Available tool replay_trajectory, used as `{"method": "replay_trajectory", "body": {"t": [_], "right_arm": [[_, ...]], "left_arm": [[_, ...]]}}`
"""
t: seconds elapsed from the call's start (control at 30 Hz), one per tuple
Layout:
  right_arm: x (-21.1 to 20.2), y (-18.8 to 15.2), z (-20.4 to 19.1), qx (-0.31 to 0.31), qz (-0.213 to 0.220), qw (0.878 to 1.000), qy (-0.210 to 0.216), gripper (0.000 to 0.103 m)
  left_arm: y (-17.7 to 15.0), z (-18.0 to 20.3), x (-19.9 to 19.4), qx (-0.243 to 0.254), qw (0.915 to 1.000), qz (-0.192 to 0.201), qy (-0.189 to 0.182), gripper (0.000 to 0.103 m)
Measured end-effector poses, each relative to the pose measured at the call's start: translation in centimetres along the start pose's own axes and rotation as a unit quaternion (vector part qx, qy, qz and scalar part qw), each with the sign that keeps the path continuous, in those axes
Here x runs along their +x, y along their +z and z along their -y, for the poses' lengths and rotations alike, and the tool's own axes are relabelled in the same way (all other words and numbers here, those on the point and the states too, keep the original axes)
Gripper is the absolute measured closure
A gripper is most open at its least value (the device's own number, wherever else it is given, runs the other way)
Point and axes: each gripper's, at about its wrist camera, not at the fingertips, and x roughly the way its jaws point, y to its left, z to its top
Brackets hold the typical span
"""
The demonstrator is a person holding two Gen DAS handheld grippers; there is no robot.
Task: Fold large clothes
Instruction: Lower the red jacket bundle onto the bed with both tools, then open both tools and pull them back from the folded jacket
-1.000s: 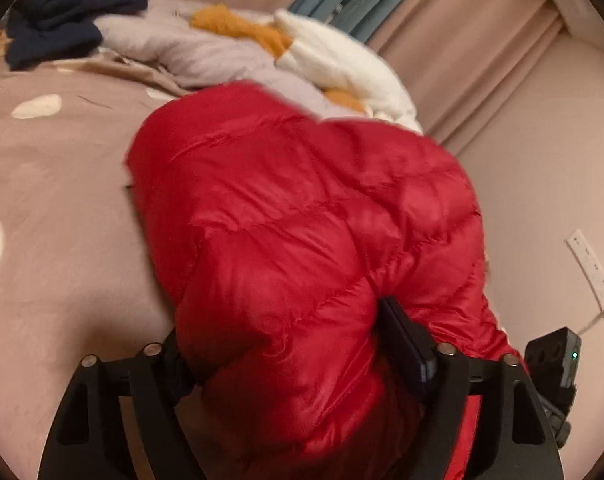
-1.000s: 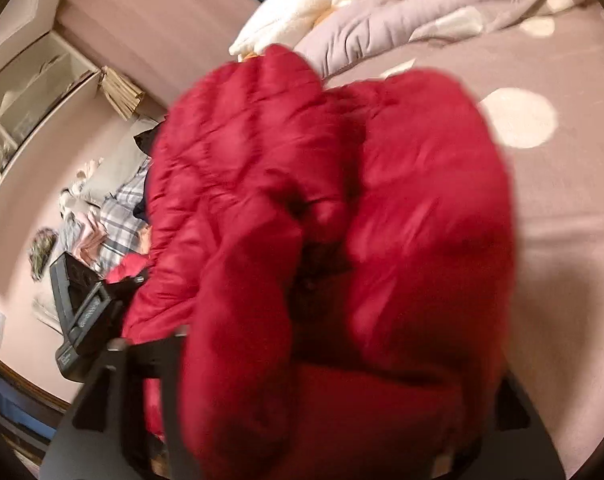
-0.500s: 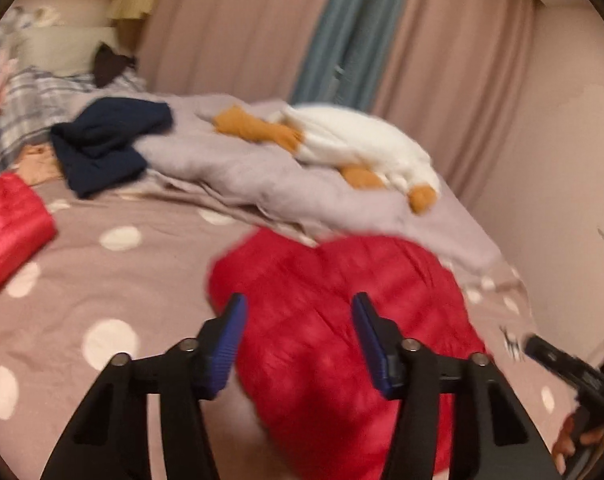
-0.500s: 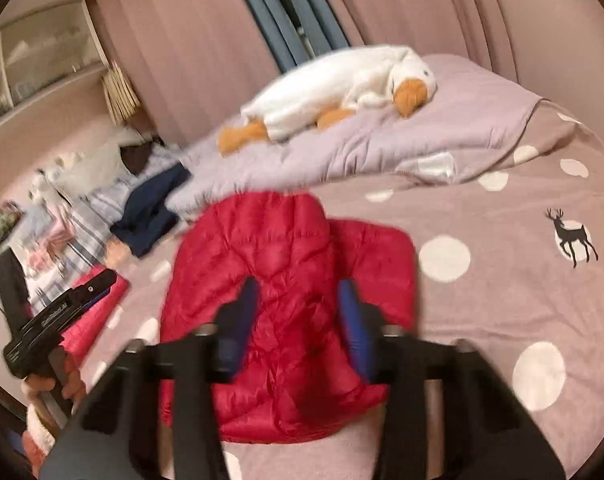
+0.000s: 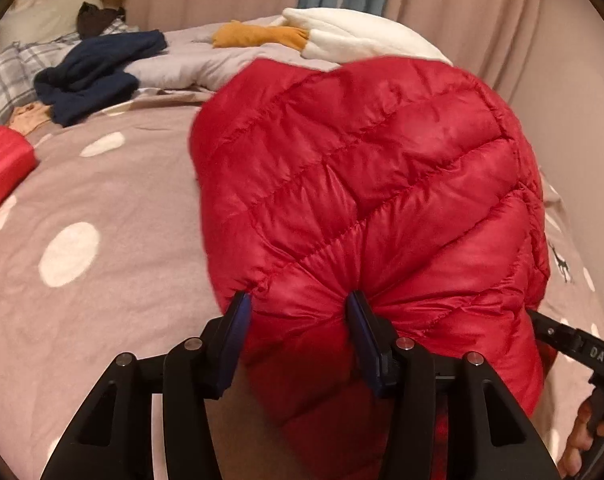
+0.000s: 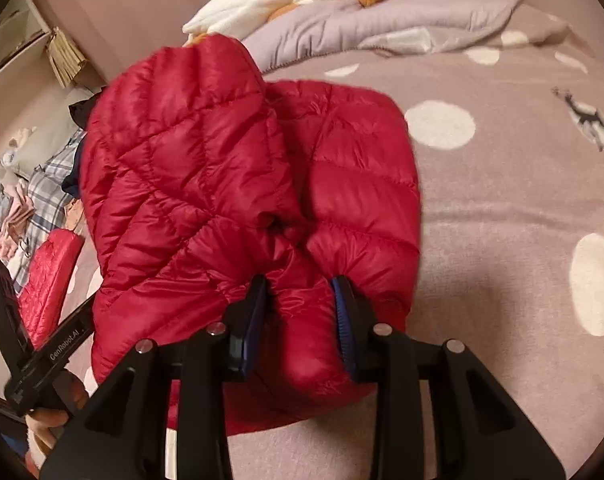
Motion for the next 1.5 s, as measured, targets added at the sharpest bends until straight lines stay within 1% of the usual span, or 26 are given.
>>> {"method": "replay_trajectory", "body": {"t": [0.03,0.1,0.13,0.17,0.23,0.3,0.37,0.4,0.47,0.5,0.57,0.63,0.73,0.8,0.9,0.97,1.07,1.13,1.2,1.23,1.27,1.33,1.37,1.43,1.47,1.5], "right_arm": [[-0.7,0.1,-0.4,-0.004,-0.001,1.000,-0.003,0.070],[-2.8,0.6,-1.1,-0.012,0.002,1.000,-0.005,0.070],[-4.2,0.8,-1.3,-0.015,0.010,1.000,-0.006,0.070],[-5.6,1.0,-1.6,-0.018,0.021,1.000,-0.007,0.070],[-9.1,1.3,-2.2,-0.028,0.049,0.998,0.000,0.069],[-13.5,1.2,-3.5,-0.047,0.085,0.995,0.004,0.068],[-16.8,0.7,-4.5,-0.065,0.111,0.992,-0.006,0.068],[-19.1,0.3,-5.4,-0.077,0.125,0.989,-0.017,0.068],[-21.8,-0.7,-6.1,-0.087,0.143,0.986,-0.027,0.068],[-23.4,-1.5,-6.5,-0.094,0.155,0.983,-0.026,0.068],[-25.6,-2.7,-6.9,-0.100,0.170,0.980,-0.019,0.068],[-27.9,-4.0,-7.2,-0.105,0.185,0.977,-0.011,0.068],[-30.1,-5.9,-8.2,-0.128,0.212,0.968,-0.034,0.067],[-31.3,-7.0,-8.5,-0.135,0.220,0.965,-0.045,0.067],[-32.7,-8.0,-8.7,-0.141,0.226,0.963,-0.037,0.066],[-33.6,-8.5,-8.8,-0.145,0.235,0.961,-0.031,0.059],[-34.4,-8.8,-8.7,-0.143,0.246,0.958,-0.036,0.057],[-34.8,-9.0,-8.9,-0.142,0.250,0.957,-0.040,0.056],[-34.9,-9.1,-8.9,-0.142,0.251,0.957,-0.041,0.050],[-35.1,-9.3,-9.0,-0.142,0.252,0.956,-0.041,0.044],[-35.2,-9.4,-9.0,-0.142,0.254,0.956,-0.041,0.039],[-35.3,-9.5,-9.0,-0.142,0.256,0.955,-0.044,0.035],[-35.4,-9.5,-9.0,-0.141,0.256,0.955,-0.047,0.034],[-35.6,-9.6,-9.0,-0.142,0.258,0.954,-0.050,0.031],[-35.7,-9.6,-9.1,-0.142,0.258,0.954,-0.050,0.027],[-35.8,-9.7,-9.1,-0.142,0.260,0.954,-0.047,0.024]], "left_arm": [[0.4,-0.1,-1.0,-0.010,0.9999,0.000,0.006,0.055],[0.8,-0.3,-3.5,-0.031,0.9992,0.015,0.022,0.056],[1.0,-0.3,-4.8,-0.032,0.9989,0.022,0.026,0.056],[1.3,0.1,-6.6,-0.026,0.9988,0.035,0.022,0.056],[1.6,1.2,-10.4,-0.004,0.9973,0.073,0.013,0.056],[1.6,2.6,-15.1,0.029,0.9929,0.113,0.023,0.056],[1.7,3.9,-18.8,0.053,0.9875,0.146,0.025,0.056],[1.6,4.4,-20.6,0.059,0.9846,0.163,0.018,0.056],[0.7,5.2,-24.5,0.065,0.9796,0.190,0.002,0.056],[0.5,5.8,-26.1,0.068,0.9774,0.200,-0.001,0.056],[-0.4,6.3,-29.5,0.072,0.9730,0.219,0.005,0.056],[-0.6,6.7,-30.7,0.076,0.9686,0.236,0.016,0.056],[-1.3,7.1,-31.5,0.074,0.9628,0.258,0.032,0.056],[-1.8,6.9,-32.2,0.071,0.9602,0.268,0.030,0.056],[-2.4,6.7,-31.9,0.070,0.9614,0.265,0.023,0.056],[-2.7,6.8,-32.1,0.071,0.9614,0.265,0.017,0.056],[-2.9,7.1,-32.7,0.077,0.9611,0.265,0.011,0.056],[-3.0,7.3,-32.8,0.079,0.9607,0.266,0.013,0.056],[-3.1,7.3,-33.0,0.079,0.9602,0.268,0.011,0.056],[-3.1,7.4,-32.9,0.079,0.9603,0.267,0.013,0.056],[-3.0,7.4,-32.9,0.079,0.9604,0.267,0.015,0.055],[-3.3,7.5,-32.9,0.079,0.9611,0.264,0.016,0.052],[-3.3,7.5,-32.9,0.079,0.9620,0.261,0.015,0.049],[-3.3,7.6,-32.8,0.077,0.9637,0.255,0.011,0.040],[-3.3,7.6,-32.7,0.076,0.9638,0.256,0.008,0.031],[-3.4,7.6,-32.7,0.073,0.9635,0.257,0.005,0.024]]}}
